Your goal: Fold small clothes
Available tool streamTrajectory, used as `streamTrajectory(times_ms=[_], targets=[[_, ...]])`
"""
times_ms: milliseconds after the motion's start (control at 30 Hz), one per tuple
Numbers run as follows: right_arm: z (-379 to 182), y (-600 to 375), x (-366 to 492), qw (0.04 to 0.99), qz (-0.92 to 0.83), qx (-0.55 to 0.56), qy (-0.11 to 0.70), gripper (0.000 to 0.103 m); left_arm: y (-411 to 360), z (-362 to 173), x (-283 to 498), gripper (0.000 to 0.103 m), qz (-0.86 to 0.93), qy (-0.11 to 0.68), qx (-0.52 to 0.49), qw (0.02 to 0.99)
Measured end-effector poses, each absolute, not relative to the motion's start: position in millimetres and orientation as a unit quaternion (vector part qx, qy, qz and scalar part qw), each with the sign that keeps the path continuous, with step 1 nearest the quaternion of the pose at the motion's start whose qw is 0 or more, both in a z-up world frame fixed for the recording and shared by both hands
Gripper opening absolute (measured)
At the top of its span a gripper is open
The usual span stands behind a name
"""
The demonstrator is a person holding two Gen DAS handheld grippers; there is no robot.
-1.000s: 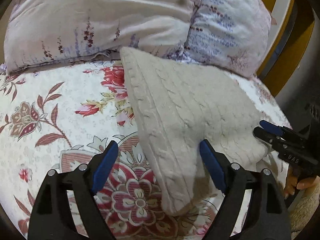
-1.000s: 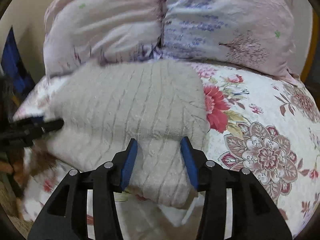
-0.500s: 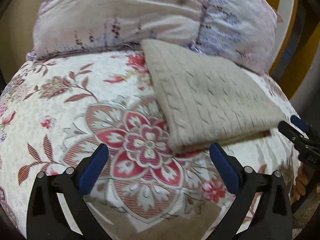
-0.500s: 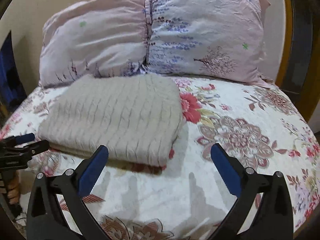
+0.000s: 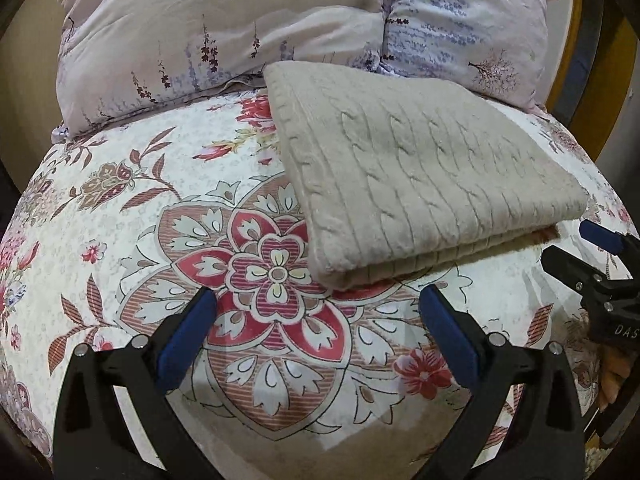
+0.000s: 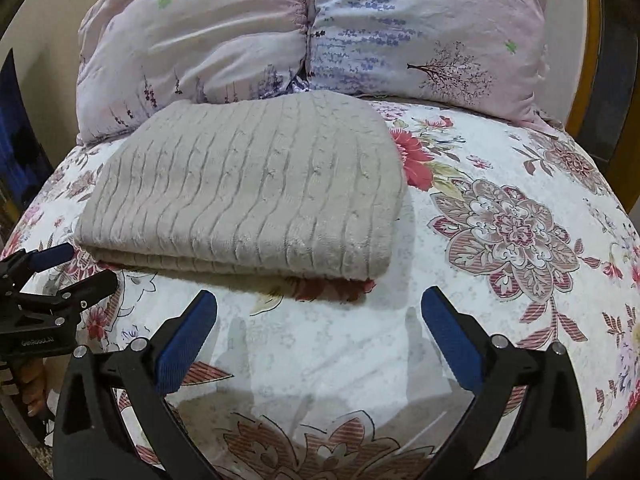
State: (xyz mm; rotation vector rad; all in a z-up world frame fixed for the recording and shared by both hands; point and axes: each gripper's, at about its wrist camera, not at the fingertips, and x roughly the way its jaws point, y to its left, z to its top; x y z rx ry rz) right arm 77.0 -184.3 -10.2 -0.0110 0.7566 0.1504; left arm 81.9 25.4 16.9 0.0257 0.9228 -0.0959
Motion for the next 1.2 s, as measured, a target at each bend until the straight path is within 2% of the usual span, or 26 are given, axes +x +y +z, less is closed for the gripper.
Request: streamTrajectory(times_ms=[433,1200], targets=[[-21,-184,85,0.91,0.048,-0.004,0.413,0.102,21,15,83,0.101,-0.027,0.455,0.023,0.89],[-22,-184,83,0.915,0.038,-0.001,0.403,0.102,20,14,84,0.101,-0.022,0.455,0.019,0.89]])
